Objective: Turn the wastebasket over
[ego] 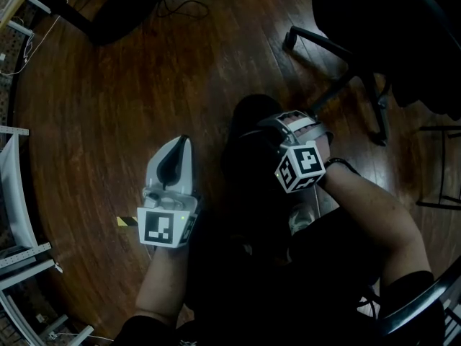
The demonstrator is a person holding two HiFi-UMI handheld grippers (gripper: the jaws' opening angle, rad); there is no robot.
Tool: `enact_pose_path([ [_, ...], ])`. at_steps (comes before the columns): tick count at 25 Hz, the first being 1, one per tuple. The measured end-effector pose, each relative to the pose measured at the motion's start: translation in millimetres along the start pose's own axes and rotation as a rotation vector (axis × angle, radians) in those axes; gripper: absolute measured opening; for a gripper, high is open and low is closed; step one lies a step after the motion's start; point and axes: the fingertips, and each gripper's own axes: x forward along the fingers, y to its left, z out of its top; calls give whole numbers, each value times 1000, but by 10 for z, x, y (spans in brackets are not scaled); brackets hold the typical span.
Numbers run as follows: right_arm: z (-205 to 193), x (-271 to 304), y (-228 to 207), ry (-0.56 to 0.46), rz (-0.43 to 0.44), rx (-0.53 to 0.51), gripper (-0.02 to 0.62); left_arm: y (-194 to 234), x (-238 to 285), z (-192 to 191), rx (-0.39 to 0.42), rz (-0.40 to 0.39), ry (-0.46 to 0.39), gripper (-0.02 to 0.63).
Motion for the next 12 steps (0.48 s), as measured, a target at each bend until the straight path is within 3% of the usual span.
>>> enact_pose_path([
  [6, -100, -17, -140, 7, 4, 151, 6, -11, 11, 41, -6, 0, -5, 0],
  [12, -268, -7, -346, -12, 15, 420, 6, 2, -6, 36, 17, 11, -7, 0],
])
